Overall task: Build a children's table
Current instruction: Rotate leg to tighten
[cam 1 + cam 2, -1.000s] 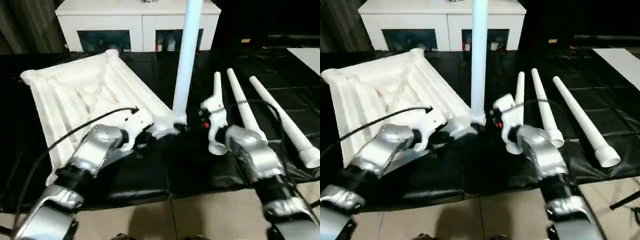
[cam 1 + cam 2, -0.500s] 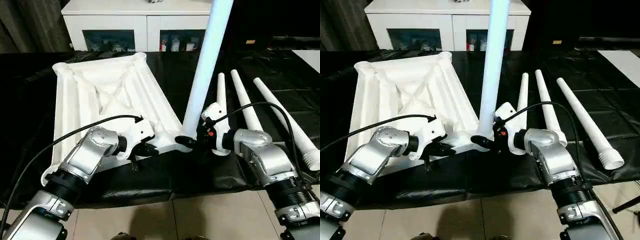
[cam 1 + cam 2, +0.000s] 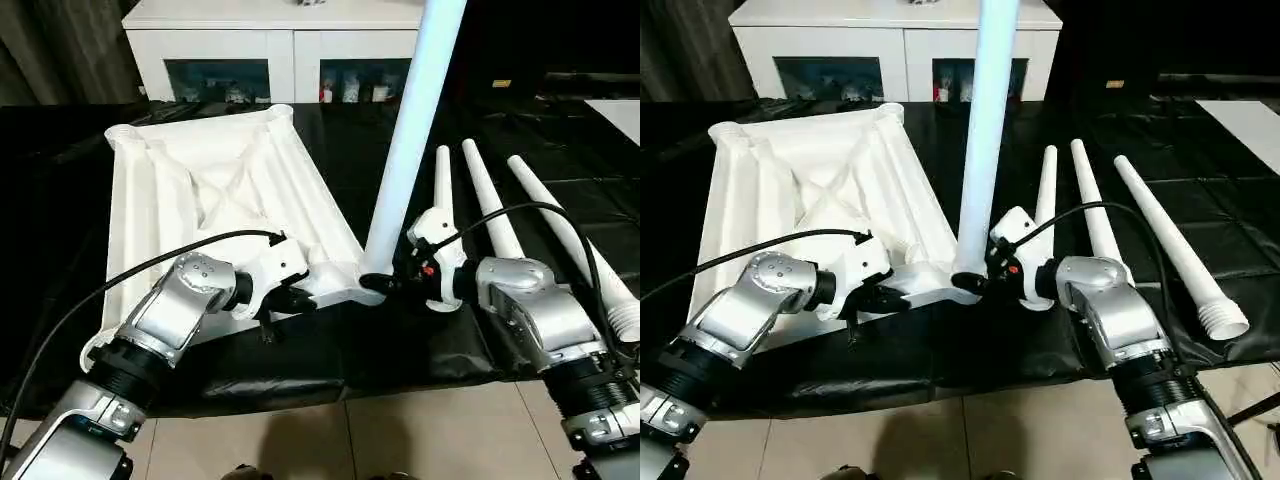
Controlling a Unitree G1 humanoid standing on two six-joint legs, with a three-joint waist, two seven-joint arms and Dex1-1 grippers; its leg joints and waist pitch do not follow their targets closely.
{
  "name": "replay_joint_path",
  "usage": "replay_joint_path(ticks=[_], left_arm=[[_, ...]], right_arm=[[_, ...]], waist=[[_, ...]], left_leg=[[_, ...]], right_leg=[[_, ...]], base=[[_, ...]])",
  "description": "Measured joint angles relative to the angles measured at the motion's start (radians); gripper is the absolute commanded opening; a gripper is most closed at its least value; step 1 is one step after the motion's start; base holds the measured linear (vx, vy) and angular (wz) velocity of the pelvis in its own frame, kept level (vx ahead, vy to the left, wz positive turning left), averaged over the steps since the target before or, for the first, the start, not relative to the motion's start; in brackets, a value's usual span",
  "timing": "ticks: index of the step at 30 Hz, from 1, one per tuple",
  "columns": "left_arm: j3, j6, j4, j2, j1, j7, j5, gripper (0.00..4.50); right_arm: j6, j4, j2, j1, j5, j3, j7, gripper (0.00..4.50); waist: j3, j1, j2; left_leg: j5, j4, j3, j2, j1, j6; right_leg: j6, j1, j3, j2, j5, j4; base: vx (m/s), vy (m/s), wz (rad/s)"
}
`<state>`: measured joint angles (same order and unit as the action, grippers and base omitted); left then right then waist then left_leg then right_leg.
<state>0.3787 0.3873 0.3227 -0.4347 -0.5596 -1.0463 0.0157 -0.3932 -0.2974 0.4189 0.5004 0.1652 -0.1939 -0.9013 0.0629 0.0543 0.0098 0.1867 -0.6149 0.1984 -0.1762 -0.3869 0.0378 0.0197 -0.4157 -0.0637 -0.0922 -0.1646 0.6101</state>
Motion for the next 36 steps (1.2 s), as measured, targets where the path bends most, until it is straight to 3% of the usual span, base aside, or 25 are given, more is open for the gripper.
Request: replay_joint_path(ticks=[11,23,26,31,36], left_arm=[[0.001,0.003,-0.001,-0.002,0.001,-0.002,0.001,0.0],[-0.01,0.031,0.029,0.041,-0.001,0.094,0.03,0.0],[-0.021,0.053,0.069,0.088,-0.019,0.161,0.046,0.0],[-0.075,0.14,0.189,0.232,-0.092,0.358,0.055,0.0],[-0.125,0.153,0.302,0.322,-0.155,0.499,0.044,0.0]], right_arm=[[0.009,0.001,-0.01,0.004,0.002,0.007,0.003,2.12],[0.032,-0.07,-0.134,0.0,-0.021,0.033,0.159,2.01],[0.048,-0.129,-0.201,0.018,-0.04,0.067,0.267,2.0],[0.096,-0.305,-0.319,0.114,-0.062,0.144,0.538,2.0],[0.183,-0.508,-0.422,0.228,-0.049,0.242,0.755,1.99]], waist=[[0.0,-0.001,-0.001],[-0.005,-0.024,-0.007],[-0.005,-0.032,-0.007],[-0.002,-0.054,-0.002],[-0.001,-0.075,0.0]], left_leg=[[0.0,0.0,0.0,0.0,0.001,0.0],[0.0,0.0,-0.001,0.0,0.01,0.0],[0.0,0.0,-0.002,0.0,0.016,0.0],[0.0,0.006,-0.009,0.002,0.014,0.0],[0.0,0.006,-0.01,0.004,0.008,0.0]], right_leg=[[0.0,0.001,0.0,0.0,0.0,0.0],[-0.007,0.008,0.0,0.0,-0.004,-0.001],[-0.008,0.013,-0.001,0.0,-0.005,-0.006],[-0.009,0.018,-0.011,0.0,-0.005,-0.034],[-0.008,0.017,-0.012,-0.001,-0.005,-0.05]], base=[[0.0,0.0,0.0],[0.0,0.0,0.0],[0.0,0.0,0.0],[0.0,0.0,0.0],[0.0,0.0,0.0]])
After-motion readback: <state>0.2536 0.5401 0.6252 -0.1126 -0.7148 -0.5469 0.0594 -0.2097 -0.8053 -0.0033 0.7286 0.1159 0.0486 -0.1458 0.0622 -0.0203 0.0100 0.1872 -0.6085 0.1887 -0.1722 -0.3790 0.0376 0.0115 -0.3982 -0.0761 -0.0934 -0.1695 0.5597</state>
